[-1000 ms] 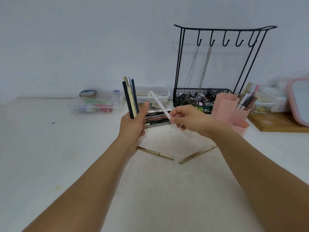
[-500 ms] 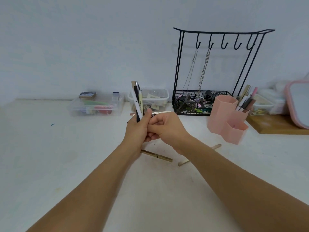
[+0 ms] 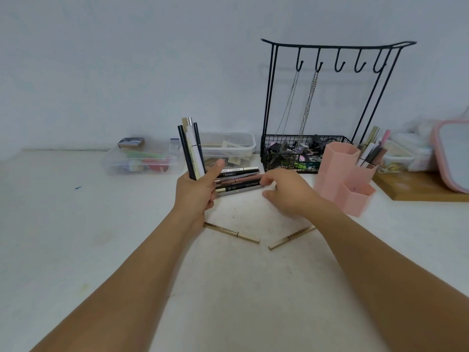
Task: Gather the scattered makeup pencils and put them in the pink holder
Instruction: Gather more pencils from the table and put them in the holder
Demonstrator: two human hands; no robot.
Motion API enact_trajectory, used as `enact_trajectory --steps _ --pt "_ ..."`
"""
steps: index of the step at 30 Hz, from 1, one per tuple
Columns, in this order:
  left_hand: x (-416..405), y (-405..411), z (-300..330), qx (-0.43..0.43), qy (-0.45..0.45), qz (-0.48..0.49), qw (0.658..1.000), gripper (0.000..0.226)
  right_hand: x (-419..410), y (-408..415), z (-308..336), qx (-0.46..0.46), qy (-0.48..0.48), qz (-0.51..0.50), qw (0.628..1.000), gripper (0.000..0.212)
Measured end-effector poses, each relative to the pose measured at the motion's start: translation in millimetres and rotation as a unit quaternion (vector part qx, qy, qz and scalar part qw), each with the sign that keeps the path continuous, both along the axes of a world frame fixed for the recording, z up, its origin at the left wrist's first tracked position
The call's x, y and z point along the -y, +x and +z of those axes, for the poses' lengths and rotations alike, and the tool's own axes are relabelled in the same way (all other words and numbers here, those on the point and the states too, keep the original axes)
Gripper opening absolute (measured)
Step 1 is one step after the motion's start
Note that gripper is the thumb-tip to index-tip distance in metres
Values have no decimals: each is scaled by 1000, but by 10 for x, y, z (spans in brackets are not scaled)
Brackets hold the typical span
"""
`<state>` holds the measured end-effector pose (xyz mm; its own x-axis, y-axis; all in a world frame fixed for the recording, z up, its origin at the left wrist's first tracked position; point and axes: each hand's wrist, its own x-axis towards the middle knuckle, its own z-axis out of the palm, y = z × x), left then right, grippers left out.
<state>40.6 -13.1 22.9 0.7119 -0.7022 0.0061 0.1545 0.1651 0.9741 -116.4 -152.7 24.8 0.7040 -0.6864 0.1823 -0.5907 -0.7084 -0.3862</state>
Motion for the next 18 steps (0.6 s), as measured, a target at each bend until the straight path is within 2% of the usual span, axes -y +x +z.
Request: enact_trajectory --steps 5,11,13,18 --pt "-14 -2 38 -11 16 6 1000 40 19 29 -39 -27 -42 0 999 25" --pt "-5 23 3 -12 14 7 1000 30 9 74 -6 -58 -59 14 996 9" --pt "-6 37 -10 -14 13 9 1000 29 23 59 28 -45 -31 30 998 5" --pt "-7 14 6 -4 21 14 1000 27 -31 -7 226 78 114 30 990 6"
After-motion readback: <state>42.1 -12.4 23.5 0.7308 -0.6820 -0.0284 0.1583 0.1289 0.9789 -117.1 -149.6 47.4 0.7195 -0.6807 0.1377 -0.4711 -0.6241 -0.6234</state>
